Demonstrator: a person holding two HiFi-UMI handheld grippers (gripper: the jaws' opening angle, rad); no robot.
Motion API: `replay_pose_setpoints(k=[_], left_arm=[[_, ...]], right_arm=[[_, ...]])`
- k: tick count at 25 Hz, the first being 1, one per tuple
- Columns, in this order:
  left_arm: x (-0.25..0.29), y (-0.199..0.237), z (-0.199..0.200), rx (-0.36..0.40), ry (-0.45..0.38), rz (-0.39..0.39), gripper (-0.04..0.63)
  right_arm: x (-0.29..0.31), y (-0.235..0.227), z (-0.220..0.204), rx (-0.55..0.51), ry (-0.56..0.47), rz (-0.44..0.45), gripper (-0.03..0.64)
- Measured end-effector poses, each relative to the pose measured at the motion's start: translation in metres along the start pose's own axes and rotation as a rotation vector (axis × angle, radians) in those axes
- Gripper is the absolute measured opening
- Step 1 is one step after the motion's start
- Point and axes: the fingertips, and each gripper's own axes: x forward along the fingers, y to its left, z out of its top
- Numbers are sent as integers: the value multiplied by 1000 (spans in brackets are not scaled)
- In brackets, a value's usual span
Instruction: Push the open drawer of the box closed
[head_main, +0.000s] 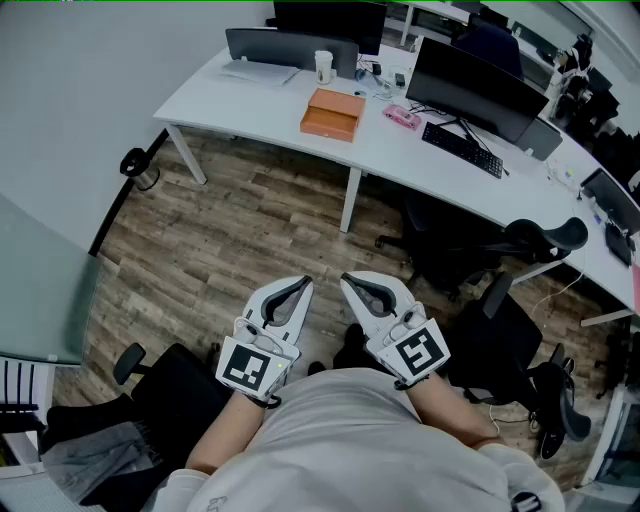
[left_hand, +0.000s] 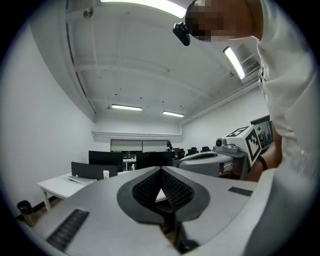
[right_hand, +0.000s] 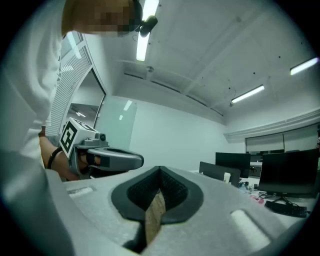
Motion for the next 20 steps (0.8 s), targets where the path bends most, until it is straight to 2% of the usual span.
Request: replay_pose_setpoints(k=[6,12,20], left_arm=[[17,2,6,0,-13,17,-2],[33,6,-6,-12,13,23,-2],[88,22,-16,-20,29,43,-2]], right_arm=[[-1,-15,-3,1,1,6,0],[3,-33,-11,15,6,20,0],[11,-91,-22,10,-6,25,2]])
